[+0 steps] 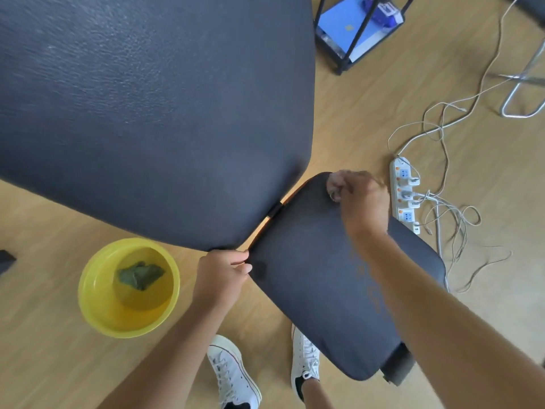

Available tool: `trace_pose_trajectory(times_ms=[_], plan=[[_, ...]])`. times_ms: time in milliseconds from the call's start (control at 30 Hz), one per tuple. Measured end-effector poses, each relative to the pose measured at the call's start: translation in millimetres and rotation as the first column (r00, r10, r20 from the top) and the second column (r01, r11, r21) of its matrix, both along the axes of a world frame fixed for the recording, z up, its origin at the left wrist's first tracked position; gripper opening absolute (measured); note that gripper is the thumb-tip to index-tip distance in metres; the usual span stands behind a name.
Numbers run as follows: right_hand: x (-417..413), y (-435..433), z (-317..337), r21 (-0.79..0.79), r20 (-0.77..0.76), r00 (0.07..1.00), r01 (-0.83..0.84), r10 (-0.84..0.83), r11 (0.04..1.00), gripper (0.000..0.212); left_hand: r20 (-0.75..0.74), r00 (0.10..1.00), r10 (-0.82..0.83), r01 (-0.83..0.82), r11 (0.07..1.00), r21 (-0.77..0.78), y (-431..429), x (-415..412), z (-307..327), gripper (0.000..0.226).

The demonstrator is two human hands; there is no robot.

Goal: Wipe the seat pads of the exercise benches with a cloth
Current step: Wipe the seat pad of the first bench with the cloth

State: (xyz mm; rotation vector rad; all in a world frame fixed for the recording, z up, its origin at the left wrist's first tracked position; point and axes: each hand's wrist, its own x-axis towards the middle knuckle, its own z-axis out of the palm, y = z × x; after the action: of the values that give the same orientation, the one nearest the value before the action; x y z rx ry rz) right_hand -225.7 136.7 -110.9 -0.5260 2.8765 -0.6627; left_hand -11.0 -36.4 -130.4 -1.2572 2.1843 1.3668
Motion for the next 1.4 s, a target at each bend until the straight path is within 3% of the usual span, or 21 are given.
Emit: trace_pose_trajectory(times_ms=[67, 167, 233, 300, 333, 367, 433, 467, 567, 667, 800, 867, 900, 967, 1033, 1067, 1133, 1200, 1300, 1333, 1400], plan=[[23, -24, -1, -0.097, 0.009, 0.990, 0.144, -0.144, 0.985, 0.027, -0.013, 1.000, -0.015, 0.014, 1.000, -0.014, 0, 1, -2, 0.031], [116, -33, -13, -0.126, -0.002, 0.946, -0.322, 0.325, 0.938, 0.030, -0.028, 0.998, -0.050, 0.048, 0.997, -0.057, 0, 0, -2, 0.025], [150, -4, -13, -0.088, -0.045, 0.695, -0.718, 0.718, 0.690, 0.034, -0.022, 0.998, -0.058, 0.057, 0.996, -0.065, 0, 0, -3, 0.024], [125, 33, -8, -0.016, -0.043, 0.456, -0.890, 0.889, 0.456, 0.026, -0.023, 0.999, -0.044, 0.043, 0.998, -0.054, 0, 0, -5, 0.027], [103, 50, -7, 0.003, -0.048, 0.453, -0.891, 0.890, 0.453, 0.019, -0.033, 0.999, -0.035, 0.033, 0.998, -0.055, 0, 1, -6, 0.027], [80, 64, -3, 0.038, -0.054, 0.567, -0.822, 0.822, 0.569, 0.021, -0.040, 0.999, -0.026, 0.023, 0.998, -0.063, 1, 2, -7, 0.026], [42, 80, 0, 0.100, -0.099, 0.906, -0.402, 0.411, 0.910, 0.034, -0.042, 0.999, -0.010, 0.006, 0.996, -0.087, 3, 1, -7, 0.025], [38, 78, 1, 0.088, -0.118, 0.983, -0.130, 0.140, 0.988, 0.036, -0.038, 0.999, -0.005, 0.002, 0.996, -0.092, 5, 0, -6, 0.025], [86, 44, -8, -0.102, -0.044, 0.974, 0.218, -0.223, 0.971, 0.030, -0.010, 1.000, -0.017, 0.017, 0.996, -0.092, 5, -3, -6, 0.026], [166, 33, -13, -0.196, 0.021, 0.977, -0.203, 0.211, 0.959, 0.027, 0.014, 0.996, -0.086, 0.087, 0.990, -0.112, 2, -5, -4, 0.026], [174, 107, -10, 0.021, 0.014, 0.526, -0.850, 0.850, 0.526, 0.014, 0.032, 0.996, -0.079, 0.081, 0.995, -0.061, -1, -4, -2, 0.030], [124, 139, -5, 0.069, 0.024, 0.506, -0.861, 0.862, 0.503, 0.012, 0.032, 0.999, -0.032, 0.033, 0.999, -0.020, 1, -4, -3, 0.039], [93, 147, 2, 0.072, 0.017, 0.663, -0.747, 0.749, 0.660, 0.015, 0.026, 0.999, -0.022, 0.023, 1.000, -0.019, 2, -5, -3, 0.040], [40, 152, 12, 0.083, 0.033, 0.980, -0.198, 0.196, 0.977, 0.028, 0.025, 1.000, -0.010, 0.010, 0.999, -0.034, 5, -7, -3, 0.039], [32, 143, 9, 0.083, 0.057, 0.939, 0.335, -0.340, 0.939, 0.032, 0.030, 1.000, 0.005, -0.004, 0.999, -0.033, 8, -9, -4, 0.038], [48, 133, 7, 0.032, 0.081, 0.898, 0.431, -0.432, 0.902, 0.032, 0.029, 1.000, 0.012, -0.011, 1.000, -0.028, 8, -10, -4, 0.038], [115, 120, -6, 0.004, 0.078, 0.965, 0.250, -0.249, 0.968, 0.027, 0.030, 0.999, 0.014, -0.013, 0.999, -0.037, 9, -10, -5, 0.038], [192, 127, -4, 0.031, 0.143, 0.972, -0.193, 0.186, 0.981, 0.027, 0.041, 0.999, -0.027, 0.030, 0.997, -0.077, 10, -11, -6, 0.038], [212, 173, 11, 0.034, 0.147, 0.637, -0.768, 0.757, 0.639, 0.025, 0.069, 0.993, -0.093, 0.102, 0.984, -0.149, 13, -13, -5, 0.033], [194, 187, 13, 0.057, 0.133, 0.595, -0.803, 0.793, 0.593, 0.025, 0.069, 0.993, -0.100, 0.110, 0.981, -0.161, 15, -14, -5, 0.031], [135, 198, 19, 0.056, 0.100, 0.795, -0.604, 0.598, 0.795, 0.030, 0.065, 0.993, -0.098, 0.108, 0.979, -0.171, 17, -15, -6, 0.029]])
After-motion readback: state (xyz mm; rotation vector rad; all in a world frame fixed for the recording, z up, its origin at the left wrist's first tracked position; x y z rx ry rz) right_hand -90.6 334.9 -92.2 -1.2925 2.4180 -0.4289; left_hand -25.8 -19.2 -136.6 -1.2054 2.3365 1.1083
